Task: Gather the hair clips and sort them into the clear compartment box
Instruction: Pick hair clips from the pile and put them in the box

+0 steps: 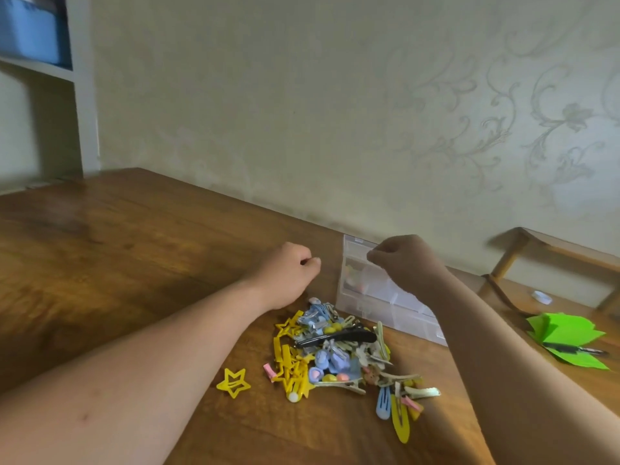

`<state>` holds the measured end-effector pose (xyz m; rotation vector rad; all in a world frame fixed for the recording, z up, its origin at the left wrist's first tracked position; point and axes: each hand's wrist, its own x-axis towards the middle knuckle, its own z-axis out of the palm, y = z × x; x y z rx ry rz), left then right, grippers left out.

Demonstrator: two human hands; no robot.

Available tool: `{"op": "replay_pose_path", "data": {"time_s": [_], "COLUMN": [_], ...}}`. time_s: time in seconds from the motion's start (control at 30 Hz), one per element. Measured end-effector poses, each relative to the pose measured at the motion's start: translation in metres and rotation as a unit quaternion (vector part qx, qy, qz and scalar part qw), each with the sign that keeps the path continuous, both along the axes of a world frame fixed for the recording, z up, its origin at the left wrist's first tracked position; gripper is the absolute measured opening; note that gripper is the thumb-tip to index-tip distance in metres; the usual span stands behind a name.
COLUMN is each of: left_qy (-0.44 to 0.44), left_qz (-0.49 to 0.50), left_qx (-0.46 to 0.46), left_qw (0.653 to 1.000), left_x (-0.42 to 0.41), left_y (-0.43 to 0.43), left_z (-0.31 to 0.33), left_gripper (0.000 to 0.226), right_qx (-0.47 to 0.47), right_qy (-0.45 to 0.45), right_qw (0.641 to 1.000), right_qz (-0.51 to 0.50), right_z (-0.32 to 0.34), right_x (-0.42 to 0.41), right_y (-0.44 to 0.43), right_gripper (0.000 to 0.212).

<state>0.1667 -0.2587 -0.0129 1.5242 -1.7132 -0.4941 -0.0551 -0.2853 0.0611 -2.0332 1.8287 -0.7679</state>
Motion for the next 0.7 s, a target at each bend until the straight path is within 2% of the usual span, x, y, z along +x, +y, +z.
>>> {"op": "replay_pose_path", "data": {"time_s": [0.13, 0.2, 0.3, 0.43, 0.6, 0.7], "left_qy": [-0.004, -0.009, -0.016, -0.01, -0.023, -0.033], "left_qz": [-0.006, -0.009, -0.01, -0.008, -0.01, -0.007], "left_qx": [0.014, 0.015, 0.007, -0.006, -0.01, -0.011], "left_qw": [1.0, 1.0, 1.0, 1.0, 1.0, 0.999], "left_x": [-0.002, -0.003, -0.002, 0.002, 0.002, 0.002], "left_y": [0.004, 0.005, 0.004, 0.001, -0.003, -0.003], "left_z": [0.005, 0.007, 0.006, 0.002, -0.002, -0.003], "left_gripper": [0.049, 0.05, 0.05, 0.054, 0.053, 0.053], "right_qx": [-0.051, -0.021, 0.031, 0.06, 0.036, 0.047], "right_qy": [-0.04, -0.003, 0.101, 0.199, 0.259, 0.269], "right_qw": [0.998, 0.999, 0.993, 0.976, 0.963, 0.959], "right_qz": [0.017, 0.036, 0.042, 0.056, 0.063, 0.081], "right_z": [0.001, 0.001, 0.002, -0.003, -0.015, -0.015], "right_x": [-0.02, -0.025, -0.027, -0.021, -0.012, -0.01], "right_y": [0.052, 0.071, 0.082, 0.085, 0.084, 0.085], "right_gripper": [0.02, 0.024, 0.03, 0.028, 0.015, 0.024]}}
